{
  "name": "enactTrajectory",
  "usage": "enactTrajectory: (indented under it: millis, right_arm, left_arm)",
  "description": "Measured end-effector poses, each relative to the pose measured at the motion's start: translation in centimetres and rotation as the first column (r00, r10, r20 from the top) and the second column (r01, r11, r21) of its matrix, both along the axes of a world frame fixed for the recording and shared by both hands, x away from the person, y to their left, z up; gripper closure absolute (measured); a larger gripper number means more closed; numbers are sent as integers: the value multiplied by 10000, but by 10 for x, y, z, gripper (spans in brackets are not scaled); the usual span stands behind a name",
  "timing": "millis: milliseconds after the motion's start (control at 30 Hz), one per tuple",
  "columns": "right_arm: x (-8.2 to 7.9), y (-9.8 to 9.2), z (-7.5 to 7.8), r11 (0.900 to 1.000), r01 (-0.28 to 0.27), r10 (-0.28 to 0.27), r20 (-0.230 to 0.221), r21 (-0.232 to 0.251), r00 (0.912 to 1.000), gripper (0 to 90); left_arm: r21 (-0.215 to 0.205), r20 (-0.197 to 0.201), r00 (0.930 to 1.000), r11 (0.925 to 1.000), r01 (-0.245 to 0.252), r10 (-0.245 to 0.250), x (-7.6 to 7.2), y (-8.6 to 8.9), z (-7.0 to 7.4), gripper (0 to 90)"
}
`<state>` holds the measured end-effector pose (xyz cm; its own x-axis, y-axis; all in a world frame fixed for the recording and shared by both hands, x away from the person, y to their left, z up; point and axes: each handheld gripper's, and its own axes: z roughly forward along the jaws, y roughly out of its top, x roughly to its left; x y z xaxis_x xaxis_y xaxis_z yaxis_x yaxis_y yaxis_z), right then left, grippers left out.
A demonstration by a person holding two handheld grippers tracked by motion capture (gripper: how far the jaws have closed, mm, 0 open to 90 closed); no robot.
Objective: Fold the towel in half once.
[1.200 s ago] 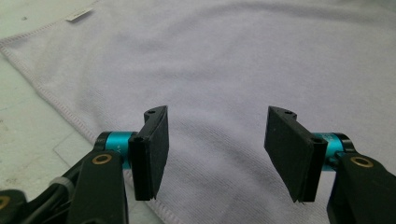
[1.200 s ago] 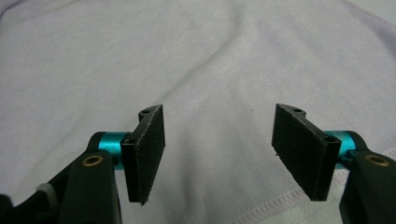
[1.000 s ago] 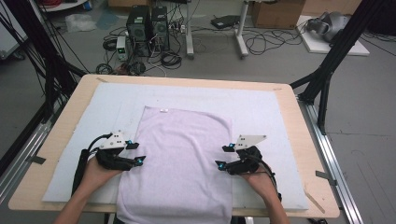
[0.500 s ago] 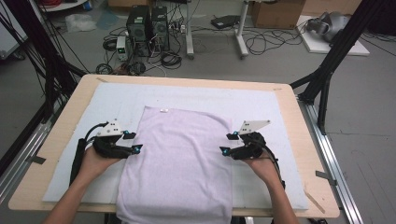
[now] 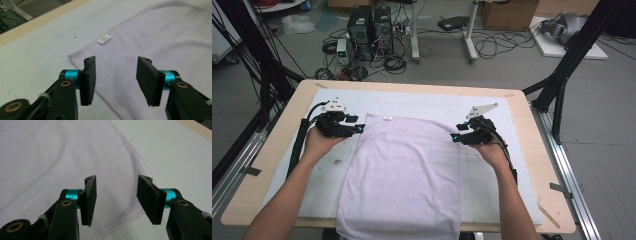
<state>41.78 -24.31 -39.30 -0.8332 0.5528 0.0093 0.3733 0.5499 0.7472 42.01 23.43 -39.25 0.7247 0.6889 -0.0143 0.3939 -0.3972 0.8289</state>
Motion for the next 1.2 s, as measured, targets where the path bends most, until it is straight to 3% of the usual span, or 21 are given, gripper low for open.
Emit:
enactTrajectory:
  millis: [133, 233, 333, 400, 500, 633, 800, 867, 1067, 1200]
  right_arm:
    - [13, -4, -16, 9990, 447, -448, -295, -21, 9986, 511]
    - [17, -4, -23, 9983, 581, -578, -372, 77, 9976, 512]
    - [21, -1, -30, 9983, 576, -571, -385, 101, 9976, 522]
    - [22, 0, -35, 9973, 733, -727, -448, 107, 9963, 533]
    - [23, -1, -44, 9935, 1137, -1138, -549, -46, 9920, 549]
    - [21, -3, -53, 9902, 1378, -1367, -502, 209, 9893, 629]
    - [20, 4, -51, 9919, 1265, -1269, -404, -123, 9911, 787]
    - [20, 6, -50, 9940, 1087, -1092, -422, -131, 9931, 851]
    - [20, 4, -44, 9946, 1030, -1034, -426, -109, 9937, 868]
    - [16, -2, -29, 9937, 1027, -1013, -323, 449, 9943, 871]
  left_arm:
    - [-41, -622, 9981, 10000, 14, -17, 11, -2, -17, 562]
    - [263, -712, 9973, 9994, 207, -187, 15, -9, -28, 561]
    - [25, -972, 9949, 9996, 275, -271, 20, -15, -41, 560]
    - [-16, -1125, 9936, 9999, 112, -113, 23, -16, -46, 560]
    - [257, -1336, 9910, 9997, 9, 26, 25, -17, -53, 568]
    - [638, -979, 9945, 9975, -299, 361, 23, -18, -52, 659]
    - [717, -1152, 9906, 9952, -659, 739, 24, -17, -50, 848]
    - [704, -1211, 9898, 9953, -666, 748, 24, -16, -50, 870]
    - [812, -1130, 9915, 9952, -555, 645, 22, -14, -46, 883]
    - [564, -849, 9951, 9974, -454, 501, 16, -9, -33, 884]
